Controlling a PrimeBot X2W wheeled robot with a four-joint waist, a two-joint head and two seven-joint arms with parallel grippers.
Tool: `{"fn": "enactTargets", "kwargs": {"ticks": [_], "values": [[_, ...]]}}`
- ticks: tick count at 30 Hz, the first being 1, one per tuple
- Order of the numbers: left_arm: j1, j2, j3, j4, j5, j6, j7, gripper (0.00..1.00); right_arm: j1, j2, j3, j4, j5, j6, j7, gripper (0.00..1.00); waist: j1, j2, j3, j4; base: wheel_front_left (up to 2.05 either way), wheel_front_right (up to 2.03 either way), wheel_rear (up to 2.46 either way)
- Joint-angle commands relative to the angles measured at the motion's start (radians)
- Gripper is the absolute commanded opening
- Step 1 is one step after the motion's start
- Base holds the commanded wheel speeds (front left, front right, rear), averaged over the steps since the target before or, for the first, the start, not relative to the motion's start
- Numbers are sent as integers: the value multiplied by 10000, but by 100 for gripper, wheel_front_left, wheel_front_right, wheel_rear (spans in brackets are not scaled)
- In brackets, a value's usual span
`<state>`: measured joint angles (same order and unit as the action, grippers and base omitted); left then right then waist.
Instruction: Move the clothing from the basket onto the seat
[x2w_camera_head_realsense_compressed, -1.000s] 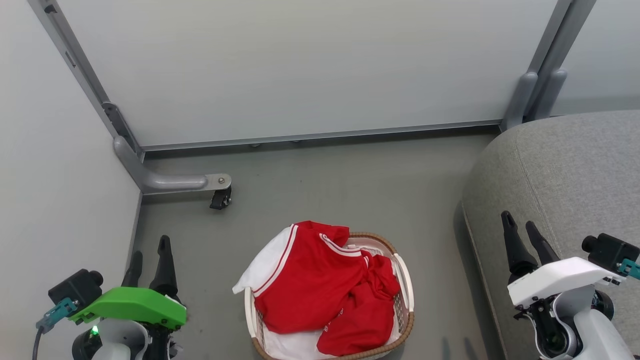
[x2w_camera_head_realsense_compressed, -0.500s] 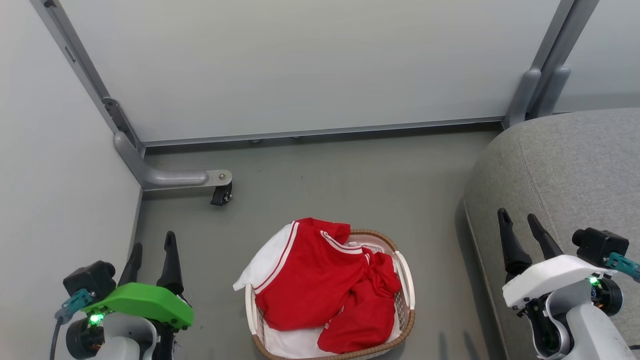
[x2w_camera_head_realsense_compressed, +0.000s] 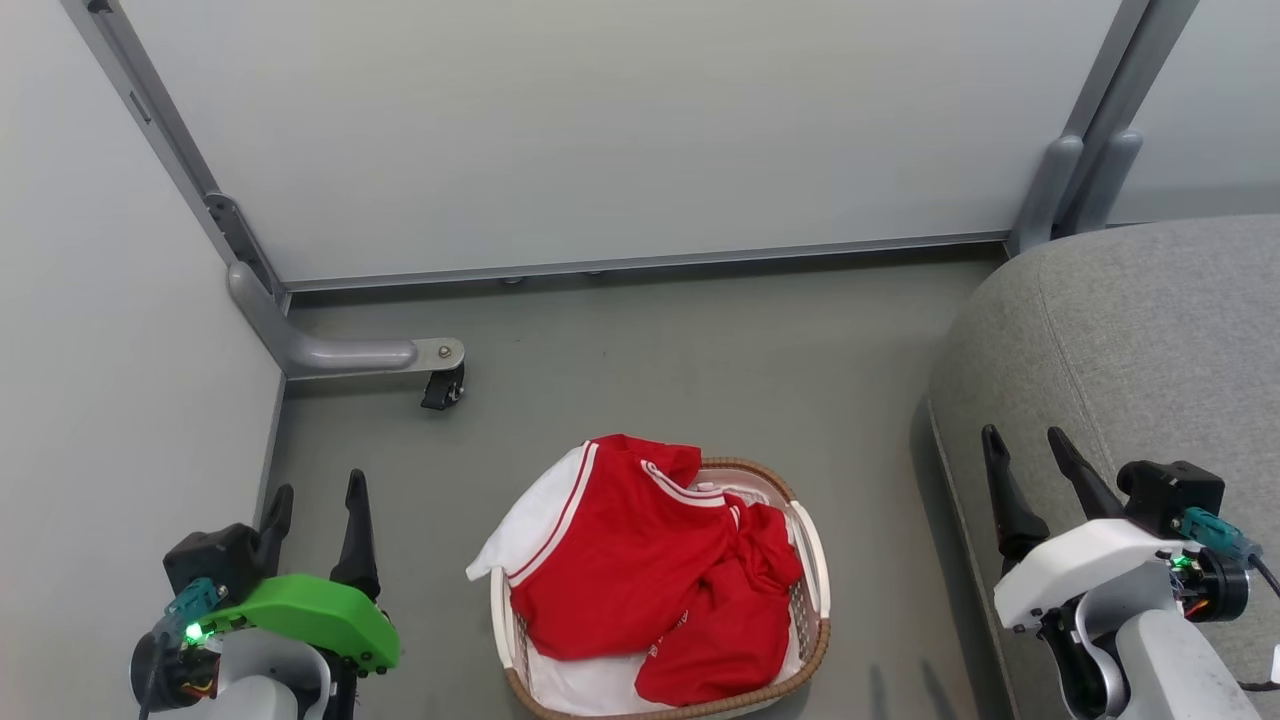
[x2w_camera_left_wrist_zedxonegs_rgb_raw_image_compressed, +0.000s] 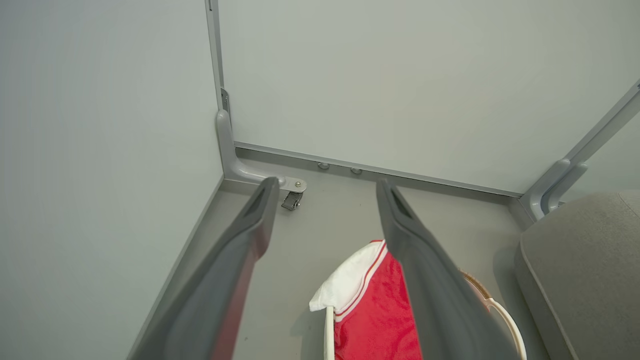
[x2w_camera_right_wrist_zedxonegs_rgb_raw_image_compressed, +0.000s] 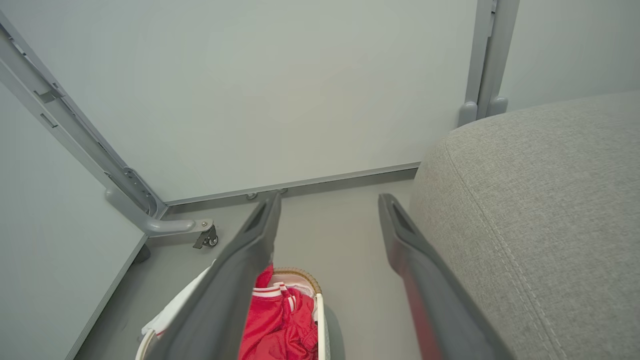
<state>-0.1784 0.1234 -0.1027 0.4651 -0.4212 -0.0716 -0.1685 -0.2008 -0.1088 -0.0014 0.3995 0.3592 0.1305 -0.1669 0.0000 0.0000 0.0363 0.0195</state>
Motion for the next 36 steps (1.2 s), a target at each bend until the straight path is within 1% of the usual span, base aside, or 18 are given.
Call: {"fn": "enactTargets", "kwargs": {"ticks": [1,14,19,27,33,36], "values": [[-223,84,-28,13,283,13,-91,100,-216,-65,0,2,-325,3,-107,100,0,0,10,3,0,0,0],[-201,0,-122,369,1418,-71,-391,100,-299,19,0,275,-1564,3,-402,100,0,0,115,-20,0,0,0],[-452,-50,-180,552,1807,-163,-485,100,-557,54,-45,250,-2017,2,-501,100,0,0,463,-132,0,0,0],[-1114,-92,-394,725,2404,-367,-640,100,-1192,222,-2,-123,-2695,1,-664,100,0,0,1592,-571,0,0,0],[-1906,-45,-656,906,2795,-517,-754,100,-1813,413,159,-452,-3182,-1,-779,100,0,0,2746,-1081,0,0,0],[-2333,38,-939,1059,3008,-567,-818,100,-2129,480,247,-615,-3387,-1,-824,100,0,0,3367,-1349,0,0,0]]}}
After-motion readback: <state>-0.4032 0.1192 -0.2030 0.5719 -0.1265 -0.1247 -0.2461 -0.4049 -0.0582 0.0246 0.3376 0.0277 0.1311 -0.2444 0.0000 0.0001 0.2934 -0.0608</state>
